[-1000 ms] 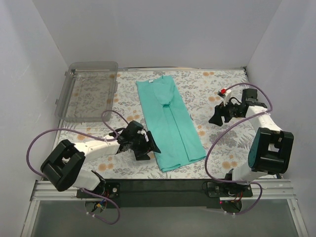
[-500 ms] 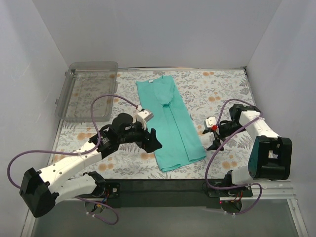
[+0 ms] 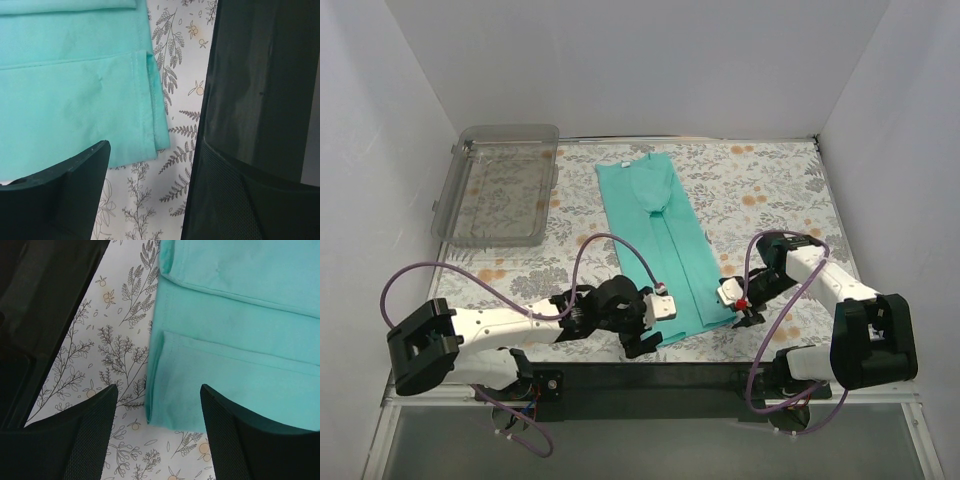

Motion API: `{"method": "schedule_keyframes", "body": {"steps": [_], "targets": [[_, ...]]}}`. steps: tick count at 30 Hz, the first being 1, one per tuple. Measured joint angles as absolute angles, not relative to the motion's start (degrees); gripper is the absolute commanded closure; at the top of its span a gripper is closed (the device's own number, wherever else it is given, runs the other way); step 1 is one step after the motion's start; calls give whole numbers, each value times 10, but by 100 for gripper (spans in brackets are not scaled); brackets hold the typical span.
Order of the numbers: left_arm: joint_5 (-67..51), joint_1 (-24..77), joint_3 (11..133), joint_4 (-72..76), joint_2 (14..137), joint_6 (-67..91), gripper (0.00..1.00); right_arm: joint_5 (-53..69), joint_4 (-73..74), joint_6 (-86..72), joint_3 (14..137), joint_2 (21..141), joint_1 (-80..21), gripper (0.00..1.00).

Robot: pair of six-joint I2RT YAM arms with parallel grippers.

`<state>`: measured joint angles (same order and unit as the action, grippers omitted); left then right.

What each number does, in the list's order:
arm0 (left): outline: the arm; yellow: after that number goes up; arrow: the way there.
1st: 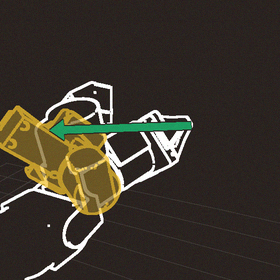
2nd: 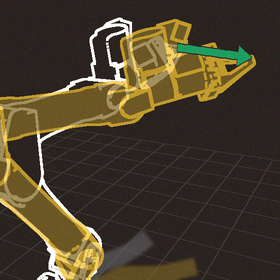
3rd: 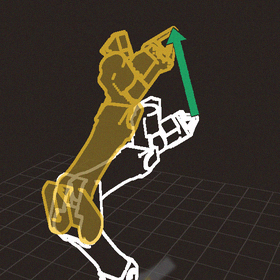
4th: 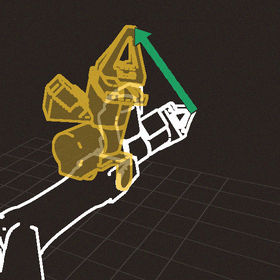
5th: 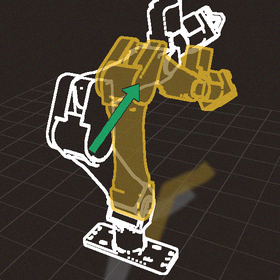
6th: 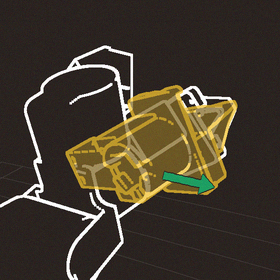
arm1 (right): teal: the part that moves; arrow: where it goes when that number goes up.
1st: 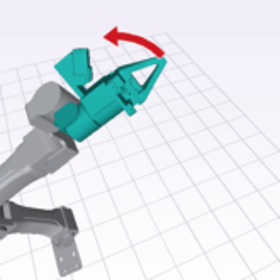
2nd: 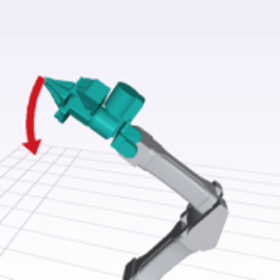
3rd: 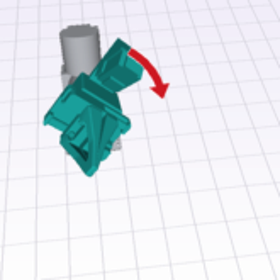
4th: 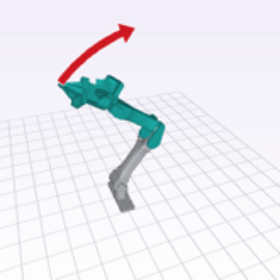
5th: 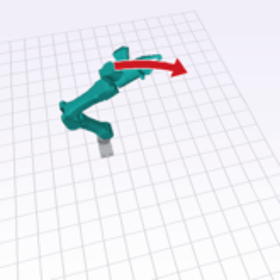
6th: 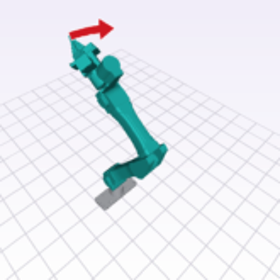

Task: Fold and stack the t-shirts
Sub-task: Fold the tshirt

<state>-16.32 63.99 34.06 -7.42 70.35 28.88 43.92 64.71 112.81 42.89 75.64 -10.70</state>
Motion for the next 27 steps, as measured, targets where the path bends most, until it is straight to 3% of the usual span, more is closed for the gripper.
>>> {"method": "schedule_keyframes", "body": {"steps": [16, 27], "targets": [[-112, 701, 334, -13, 818, 254, 37, 417, 575, 1124, 413, 760, -114, 45], [-75, 708, 339, 28, 845, 241, 54, 403, 557, 1121, 390, 763, -114, 46]]}}
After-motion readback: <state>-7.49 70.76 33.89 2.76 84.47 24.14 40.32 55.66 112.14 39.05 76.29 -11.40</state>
